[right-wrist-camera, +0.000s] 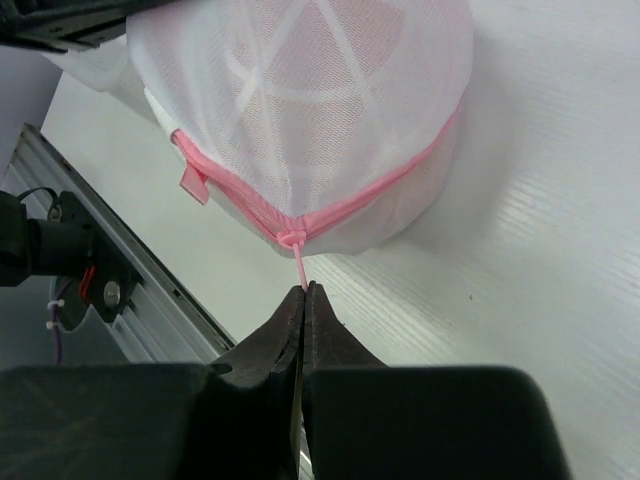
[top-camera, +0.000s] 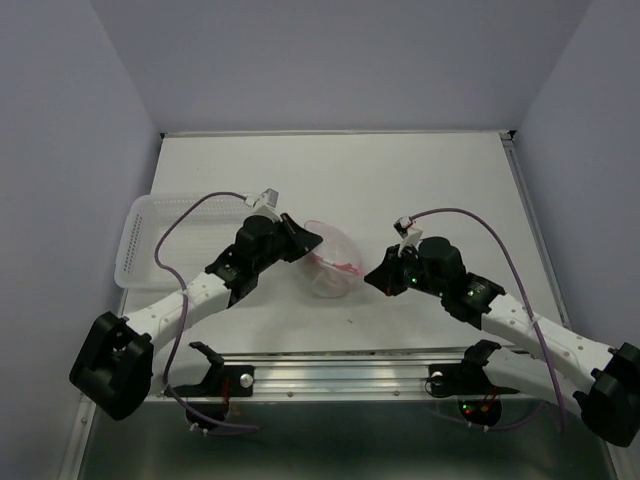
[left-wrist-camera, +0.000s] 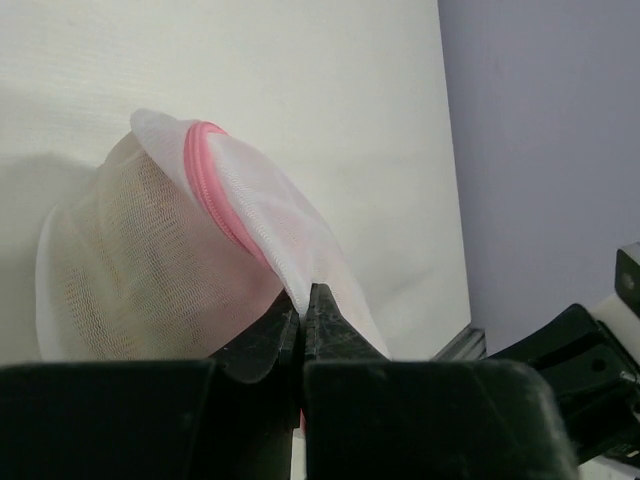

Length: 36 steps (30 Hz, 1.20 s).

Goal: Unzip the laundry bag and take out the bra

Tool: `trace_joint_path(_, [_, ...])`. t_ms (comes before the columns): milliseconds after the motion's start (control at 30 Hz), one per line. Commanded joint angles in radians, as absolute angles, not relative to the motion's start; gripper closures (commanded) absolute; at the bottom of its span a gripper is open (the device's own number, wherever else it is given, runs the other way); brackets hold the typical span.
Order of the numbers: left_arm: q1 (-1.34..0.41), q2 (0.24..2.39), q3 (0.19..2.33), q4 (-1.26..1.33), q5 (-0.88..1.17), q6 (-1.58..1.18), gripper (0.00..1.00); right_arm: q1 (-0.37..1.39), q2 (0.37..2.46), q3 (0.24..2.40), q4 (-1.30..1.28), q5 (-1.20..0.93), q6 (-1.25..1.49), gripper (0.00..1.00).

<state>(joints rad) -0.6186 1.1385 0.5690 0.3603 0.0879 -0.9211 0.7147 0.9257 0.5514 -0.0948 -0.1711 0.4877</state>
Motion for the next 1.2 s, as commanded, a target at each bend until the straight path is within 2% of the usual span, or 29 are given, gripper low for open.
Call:
trace_joint_path(0, [-0.506, 1.201, 0.724, 0.246, 0.178, -0.629, 1.00, 0.710, 0.902, 0.594, -0.270, -0.155, 0.419, 0.99])
trace_joint_path(100, [-0.497, 1.250, 0.828, 0.226, 0.213, -0.566, 1.00, 0.710, 0.917, 0.606, -0.278, -0.228, 0.397, 0.99])
trace_joint_path(233, [-0.526, 1.264, 0.861, 0.235, 0.265, -0.583, 1.00, 0.710, 0.919, 0.614, -0.258, -0.265, 0.393, 0.99])
trace_joint_path(267, [-0.532, 1.259, 0.858, 0.236, 0.264, -0.583, 0.92, 0.710, 0.920, 0.617, -0.258, -0.264, 0.396, 0.99])
trace_joint_path(300, [-0.532, 1.255, 0.851, 0.236, 0.262, -0.587, 0.75, 0.710, 0.925, 0.626, -0.256, -0.259, 0.399, 0.99])
trace_joint_path(333, [-0.534, 1.247, 0.835, 0.238, 0.252, -0.606, 0.34, 0.710, 0.939, 0.629, -0.255, -0.253, 0.402, 0.99])
trace_joint_path(367, [-0.534, 1.240, 0.822, 0.236, 0.238, -0.623, 0.17, 0.710, 0.945, 0.629, -0.249, -0.253, 0.408, 0.99])
trace_joint_path(400, [-0.532, 1.215, 0.807, 0.236, 0.224, -0.646, 0.06, 0.710, 0.949, 0.629, -0.238, -0.253, 0.423, 0.99])
trace_joint_path(433, [-0.534, 1.198, 0.772, 0.250, 0.206, -0.696, 0.01, 0.710, 0.957, 0.621, -0.207, -0.262, 0.432, 0.99])
trace_joint_path(533, [-0.583, 1.115, 0.718, 0.244, 0.096, -0.764, 0.01, 0.710, 0.965, 0.609, -0.138, -0.281, 0.480, 0.99])
trace_joint_path(600, [-0.673, 1.072, 0.724, 0.157, -0.063, -0.781, 0.01, 0.710, 0.971, 0.603, -0.086, -0.281, 0.517, 0.99])
trace_joint_path(767, [-0.843, 1.019, 0.733, 0.020, -0.296, -0.889, 0.01, 0.710, 0.991, 0.603, -0.029, -0.250, 0.555, 0.99])
trace_joint_path(933, [-1.018, 0.953, 0.680, -0.064, -0.469, -1.046, 0.01, 0.710, 1.005, 0.603, -0.012, -0.244, 0.563, 0.99])
trace_joint_path(1167, [-1.190, 0.908, 0.744, -0.215, -0.620, -1.196, 0.01, 0.710, 1.032, 0.586, 0.034, -0.238, 0.561, 0.99])
